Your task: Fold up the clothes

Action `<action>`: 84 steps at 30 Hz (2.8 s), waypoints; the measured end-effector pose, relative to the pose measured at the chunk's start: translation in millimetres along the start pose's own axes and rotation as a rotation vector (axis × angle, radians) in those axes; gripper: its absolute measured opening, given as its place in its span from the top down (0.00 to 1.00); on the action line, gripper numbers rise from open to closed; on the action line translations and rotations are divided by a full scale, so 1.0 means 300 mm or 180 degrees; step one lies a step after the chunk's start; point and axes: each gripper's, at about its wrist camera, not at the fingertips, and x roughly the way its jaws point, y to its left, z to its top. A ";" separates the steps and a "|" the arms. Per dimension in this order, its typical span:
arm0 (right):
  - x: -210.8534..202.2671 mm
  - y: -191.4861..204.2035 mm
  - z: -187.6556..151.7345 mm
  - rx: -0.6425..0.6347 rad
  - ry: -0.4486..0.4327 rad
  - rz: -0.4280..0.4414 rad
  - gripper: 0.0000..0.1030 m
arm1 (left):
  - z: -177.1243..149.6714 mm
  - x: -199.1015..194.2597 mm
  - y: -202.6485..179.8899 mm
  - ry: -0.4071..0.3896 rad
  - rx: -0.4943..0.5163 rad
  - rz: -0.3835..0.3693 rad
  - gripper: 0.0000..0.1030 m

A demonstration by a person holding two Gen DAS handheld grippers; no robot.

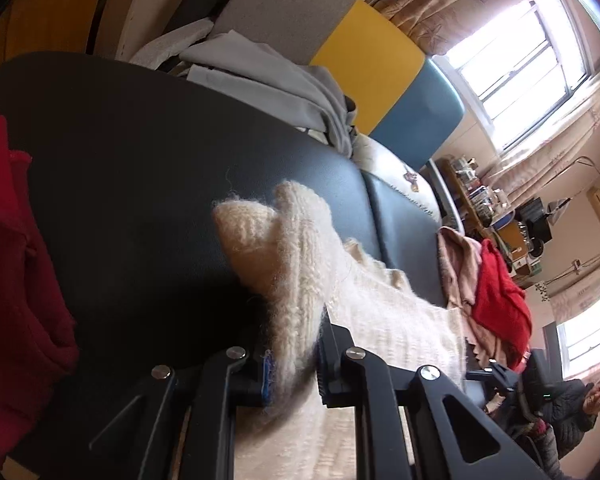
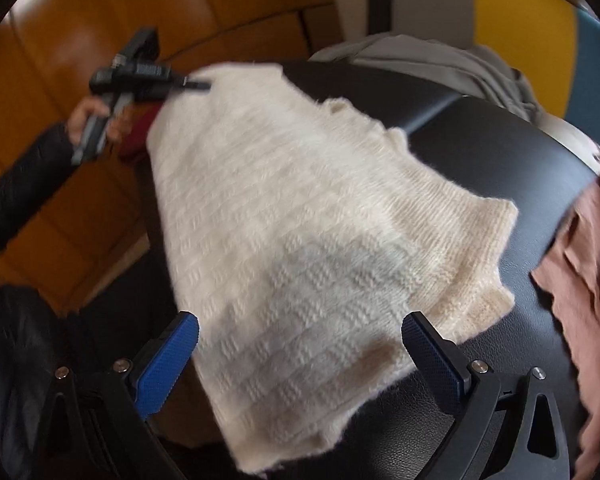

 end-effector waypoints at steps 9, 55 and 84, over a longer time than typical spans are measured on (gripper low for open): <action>0.068 0.026 0.003 -0.0414 0.0330 0.0008 0.00 | -0.067 -0.079 -0.229 -0.0018 -0.0039 -0.0802 0.86; -0.127 0.069 -0.204 0.0287 -0.0677 0.0008 0.00 | -0.140 0.186 -0.768 0.0533 -0.0059 -0.1154 0.75; -0.110 0.075 -0.301 0.1291 -0.0630 0.1757 0.03 | -0.336 0.309 -0.533 0.0219 0.0748 -0.0705 0.76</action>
